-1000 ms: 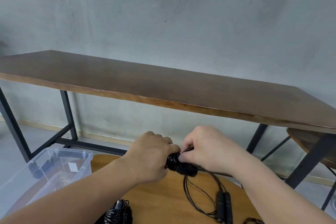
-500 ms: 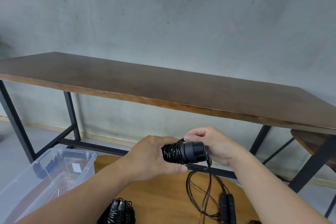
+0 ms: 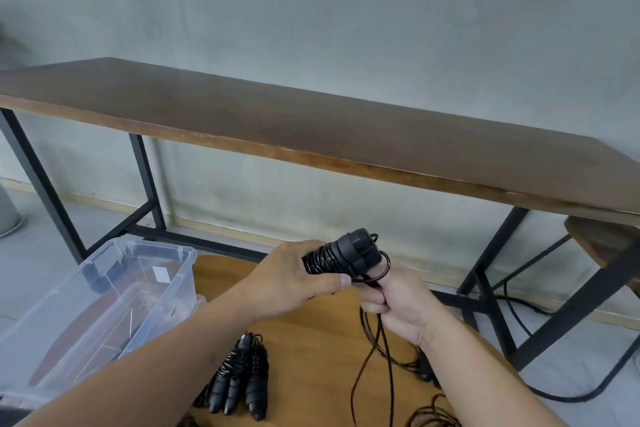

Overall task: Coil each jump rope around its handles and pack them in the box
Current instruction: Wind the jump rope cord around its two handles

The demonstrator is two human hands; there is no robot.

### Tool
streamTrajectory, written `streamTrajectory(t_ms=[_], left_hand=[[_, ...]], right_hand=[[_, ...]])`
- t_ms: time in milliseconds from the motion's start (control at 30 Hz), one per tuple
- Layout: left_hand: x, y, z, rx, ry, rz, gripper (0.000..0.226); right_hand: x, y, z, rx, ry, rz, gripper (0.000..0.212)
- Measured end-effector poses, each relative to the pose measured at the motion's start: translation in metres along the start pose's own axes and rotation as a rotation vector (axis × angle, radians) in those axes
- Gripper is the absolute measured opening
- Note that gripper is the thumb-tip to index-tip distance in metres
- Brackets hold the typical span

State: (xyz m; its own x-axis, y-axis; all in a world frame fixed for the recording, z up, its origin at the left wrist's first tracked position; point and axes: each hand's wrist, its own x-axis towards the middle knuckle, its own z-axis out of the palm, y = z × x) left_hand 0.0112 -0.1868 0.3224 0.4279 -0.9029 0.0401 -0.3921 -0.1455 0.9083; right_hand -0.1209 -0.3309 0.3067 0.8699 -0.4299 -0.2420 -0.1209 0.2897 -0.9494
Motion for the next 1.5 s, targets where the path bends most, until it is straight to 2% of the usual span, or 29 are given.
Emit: streamTrajectory(t_ms=[100,200,333,467,633,800,900,1067,1200,1300,1400,1500], left_hand=[[-0.006,-0.02,0.008,0.041,0.058,-0.071,0.023],[-0.013,-0.039,0.018,0.054,0.057,-0.084,0.044],[-0.02,-0.054,0.029,0.298,0.095,-0.12,0.057],[-0.026,-0.063,0.038,0.581,0.135,-0.084,0.057],[-0.031,-0.072,0.046,0.775,0.106,-0.018,0.041],[-0.034,-0.079,0.047,0.904,-0.037,0.041,0.042],[-0.033,-0.072,0.043,0.897,-0.139,0.091,0.046],[-0.029,-0.057,0.028,0.867,-0.326,0.135,0.049],[-0.031,-0.041,0.031,0.907,-0.403,0.204,0.025],[-0.034,-0.036,0.035,0.873,-0.443,0.163,0.018],[-0.037,-0.035,0.03,0.688,-0.444,0.068,0.022],[-0.041,-0.035,0.029,0.394,-0.439,-0.025,0.031]], right_hand=[[-0.011,0.025,0.008,-0.067,0.064,0.063,0.014],[-0.02,0.044,0.017,-0.328,0.152,0.099,0.025],[-0.031,0.059,0.023,-0.618,0.177,0.164,0.036],[-0.036,0.061,0.029,-0.913,0.133,0.162,0.037],[-0.039,0.057,0.04,-1.234,0.02,0.176,0.029],[-0.041,0.037,0.048,-1.46,-0.075,0.156,0.023],[-0.04,0.013,0.049,-1.544,-0.167,0.144,0.023],[-0.032,-0.012,0.042,-1.483,-0.269,0.166,0.015],[-0.024,-0.017,0.035,-1.406,-0.289,0.139,0.019],[-0.017,-0.018,0.022,-1.315,-0.333,0.128,0.02],[-0.015,-0.01,0.004,-0.966,-0.334,0.162,0.017],[-0.012,0.009,-0.012,-0.589,-0.326,0.19,0.018]])
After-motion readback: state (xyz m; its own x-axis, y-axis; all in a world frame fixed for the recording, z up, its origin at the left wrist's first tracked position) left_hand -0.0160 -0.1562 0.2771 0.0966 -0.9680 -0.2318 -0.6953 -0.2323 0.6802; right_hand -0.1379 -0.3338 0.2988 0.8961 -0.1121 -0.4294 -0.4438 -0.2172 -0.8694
